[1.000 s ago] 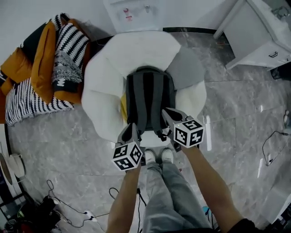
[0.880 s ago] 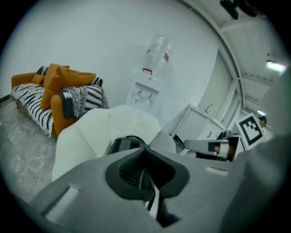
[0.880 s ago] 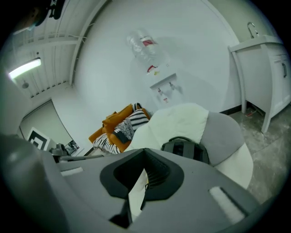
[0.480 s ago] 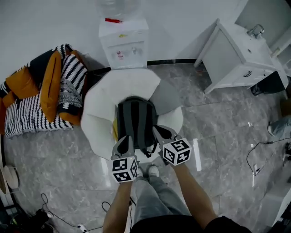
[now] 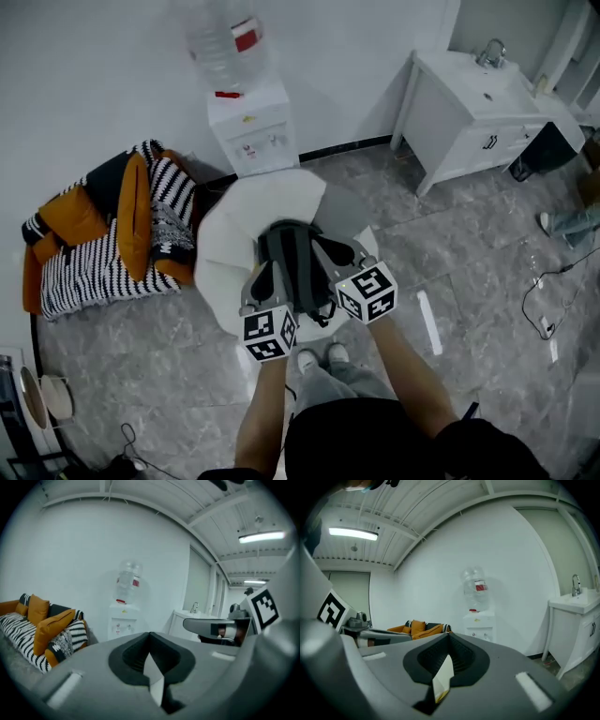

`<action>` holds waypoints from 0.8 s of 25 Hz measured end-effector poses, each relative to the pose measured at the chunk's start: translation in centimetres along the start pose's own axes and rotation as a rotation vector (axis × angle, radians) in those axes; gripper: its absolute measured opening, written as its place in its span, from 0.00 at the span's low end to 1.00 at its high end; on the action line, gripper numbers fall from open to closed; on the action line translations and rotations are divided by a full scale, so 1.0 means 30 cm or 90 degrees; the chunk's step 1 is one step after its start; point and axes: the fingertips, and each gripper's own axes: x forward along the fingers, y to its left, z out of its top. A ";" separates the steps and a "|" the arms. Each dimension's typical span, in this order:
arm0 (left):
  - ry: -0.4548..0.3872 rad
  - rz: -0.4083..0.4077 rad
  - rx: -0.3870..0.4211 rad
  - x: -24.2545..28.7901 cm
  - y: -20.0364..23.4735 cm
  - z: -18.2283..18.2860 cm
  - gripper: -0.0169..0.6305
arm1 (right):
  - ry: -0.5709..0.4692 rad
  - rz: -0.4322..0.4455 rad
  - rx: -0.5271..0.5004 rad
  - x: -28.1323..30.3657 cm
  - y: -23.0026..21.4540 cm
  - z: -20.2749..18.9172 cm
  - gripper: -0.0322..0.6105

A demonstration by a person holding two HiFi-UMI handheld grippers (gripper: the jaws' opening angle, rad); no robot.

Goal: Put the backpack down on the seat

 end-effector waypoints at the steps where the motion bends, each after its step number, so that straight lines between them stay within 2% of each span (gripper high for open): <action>1: -0.008 -0.005 0.013 -0.015 -0.019 0.038 0.03 | -0.006 0.000 -0.005 -0.030 0.005 0.027 0.05; 6: -0.063 -0.028 0.061 -0.079 -0.115 0.224 0.03 | -0.054 -0.014 0.006 -0.126 -0.007 0.152 0.05; 10: -0.086 -0.042 0.093 -0.103 -0.188 0.313 0.02 | -0.072 -0.014 -0.022 -0.157 0.007 0.220 0.05; 13: -0.122 -0.027 0.091 -0.131 -0.204 0.380 0.02 | -0.102 -0.011 -0.052 -0.177 0.049 0.295 0.05; 17: -0.148 -0.037 0.089 -0.169 -0.236 0.436 0.02 | -0.130 -0.010 -0.091 -0.202 0.105 0.382 0.05; 20: -0.183 -0.009 0.103 -0.213 -0.230 0.492 0.02 | -0.141 -0.016 -0.107 -0.215 0.129 0.433 0.05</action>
